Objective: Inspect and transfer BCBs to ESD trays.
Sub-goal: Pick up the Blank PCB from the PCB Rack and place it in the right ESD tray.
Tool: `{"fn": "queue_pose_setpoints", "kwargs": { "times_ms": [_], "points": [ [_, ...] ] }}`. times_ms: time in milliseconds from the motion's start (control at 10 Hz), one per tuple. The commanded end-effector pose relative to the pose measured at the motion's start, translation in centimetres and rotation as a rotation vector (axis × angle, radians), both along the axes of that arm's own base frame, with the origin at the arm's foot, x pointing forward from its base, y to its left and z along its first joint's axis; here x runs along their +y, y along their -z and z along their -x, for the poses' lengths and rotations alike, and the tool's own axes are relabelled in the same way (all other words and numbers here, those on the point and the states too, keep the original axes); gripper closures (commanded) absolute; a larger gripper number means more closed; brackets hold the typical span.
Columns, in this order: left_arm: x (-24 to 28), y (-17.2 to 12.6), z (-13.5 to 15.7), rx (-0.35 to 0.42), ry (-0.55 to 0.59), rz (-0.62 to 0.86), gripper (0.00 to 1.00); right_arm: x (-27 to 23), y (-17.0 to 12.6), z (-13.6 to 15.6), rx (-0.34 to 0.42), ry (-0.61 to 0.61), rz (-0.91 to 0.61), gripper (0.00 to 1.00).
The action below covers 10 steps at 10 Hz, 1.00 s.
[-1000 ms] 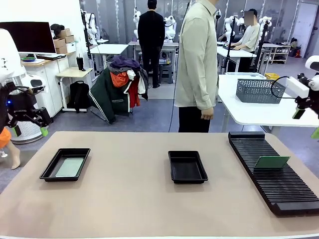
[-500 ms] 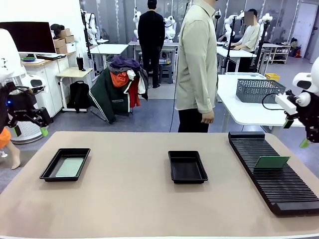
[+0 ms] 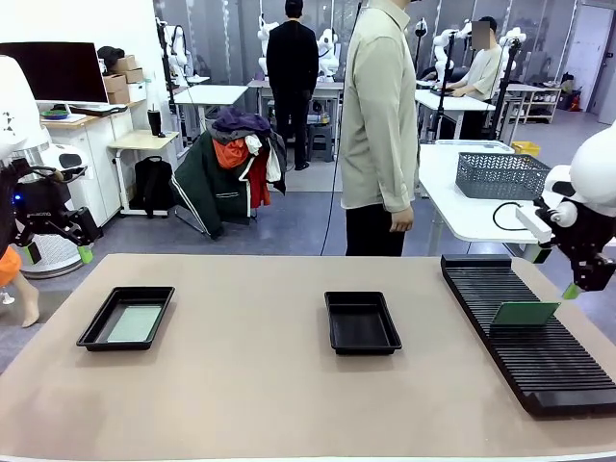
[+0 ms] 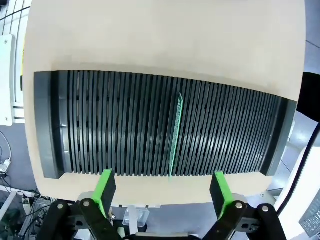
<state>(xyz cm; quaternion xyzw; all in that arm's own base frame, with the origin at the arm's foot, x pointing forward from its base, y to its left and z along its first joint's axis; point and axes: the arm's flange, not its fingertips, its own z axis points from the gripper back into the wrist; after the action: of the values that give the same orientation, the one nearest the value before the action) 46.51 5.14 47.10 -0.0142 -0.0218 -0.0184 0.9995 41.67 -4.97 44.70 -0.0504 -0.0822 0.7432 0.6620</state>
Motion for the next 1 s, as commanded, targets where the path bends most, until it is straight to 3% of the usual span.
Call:
{"fn": "queue_pose_setpoints", "kwargs": {
  "times_ms": [0,900],
  "points": [
    [-0.1,0.1,0.1,-0.007,-0.003,0.007,0.00,-0.8,1.9,-1.4,-0.008,-0.011,-0.021,0.00],
    [-0.1,0.1,0.1,-0.007,-0.003,0.007,0.00,-1.6,7.7,-5.5,0.050,-0.005,-0.031,0.00]
  ]
}}
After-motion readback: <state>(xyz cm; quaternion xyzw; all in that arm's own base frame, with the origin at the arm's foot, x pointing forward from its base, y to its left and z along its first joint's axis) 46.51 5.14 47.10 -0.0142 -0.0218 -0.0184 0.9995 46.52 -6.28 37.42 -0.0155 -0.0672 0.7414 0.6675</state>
